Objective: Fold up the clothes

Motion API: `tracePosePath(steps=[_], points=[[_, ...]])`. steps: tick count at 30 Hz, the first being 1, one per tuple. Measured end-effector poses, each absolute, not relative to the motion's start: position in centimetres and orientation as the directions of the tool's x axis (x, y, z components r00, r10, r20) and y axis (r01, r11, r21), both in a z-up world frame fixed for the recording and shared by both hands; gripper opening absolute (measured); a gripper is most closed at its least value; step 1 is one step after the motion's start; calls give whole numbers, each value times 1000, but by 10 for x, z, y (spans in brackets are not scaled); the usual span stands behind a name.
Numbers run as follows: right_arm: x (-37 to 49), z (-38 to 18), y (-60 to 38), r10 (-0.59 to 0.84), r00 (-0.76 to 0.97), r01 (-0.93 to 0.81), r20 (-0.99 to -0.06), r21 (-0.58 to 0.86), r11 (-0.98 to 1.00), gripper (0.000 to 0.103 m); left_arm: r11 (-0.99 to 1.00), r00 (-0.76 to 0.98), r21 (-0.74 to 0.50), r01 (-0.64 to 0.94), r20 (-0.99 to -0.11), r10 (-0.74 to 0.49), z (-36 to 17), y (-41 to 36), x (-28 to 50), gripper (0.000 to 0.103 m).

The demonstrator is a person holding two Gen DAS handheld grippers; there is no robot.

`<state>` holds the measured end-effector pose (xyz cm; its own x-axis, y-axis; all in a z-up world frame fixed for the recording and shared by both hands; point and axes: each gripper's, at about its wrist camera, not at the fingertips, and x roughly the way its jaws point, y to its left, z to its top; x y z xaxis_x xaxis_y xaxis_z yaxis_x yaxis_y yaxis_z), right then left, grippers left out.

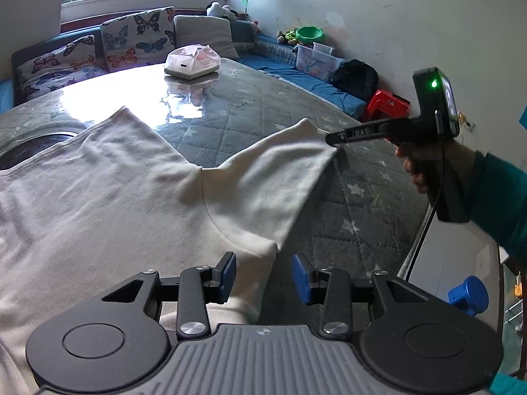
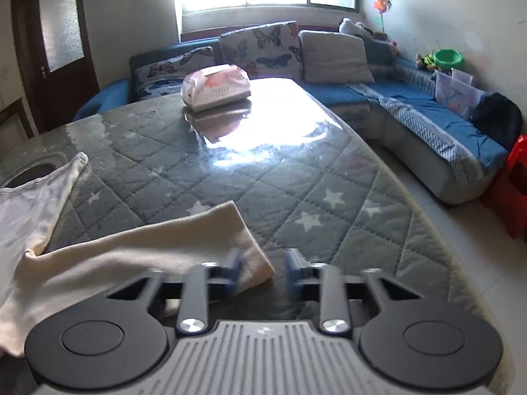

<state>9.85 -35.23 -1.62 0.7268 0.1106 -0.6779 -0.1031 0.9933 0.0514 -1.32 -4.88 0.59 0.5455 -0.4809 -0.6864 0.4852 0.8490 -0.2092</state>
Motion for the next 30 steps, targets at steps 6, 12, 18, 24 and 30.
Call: tracePosePath(steps=[6,12,18,24,30], points=[[96,-14,-341,13,751,-99,-660,-94,991,5,835,513,-231,499,-698,-500,-7,-55,-9,46],[91,-5,-334,-61,786,-41,-615,-150,988,19,829,520,-241,505,-681,-515,-2,-50,-19,49],[72,5,-300,129,790,-208,-600,-63,976,39,853,564,-250,459,-659,-497,8,-33,-29,59],[69,-14,-274,201,732,-306,-650,-50,951,43,905,634,-233,356,-651,-417,13,8,-48,62],[62,-15,-269,188,722,-306,-666,-63,950,55,967,720,-215,139,-648,-248,16,82,-71,62]])
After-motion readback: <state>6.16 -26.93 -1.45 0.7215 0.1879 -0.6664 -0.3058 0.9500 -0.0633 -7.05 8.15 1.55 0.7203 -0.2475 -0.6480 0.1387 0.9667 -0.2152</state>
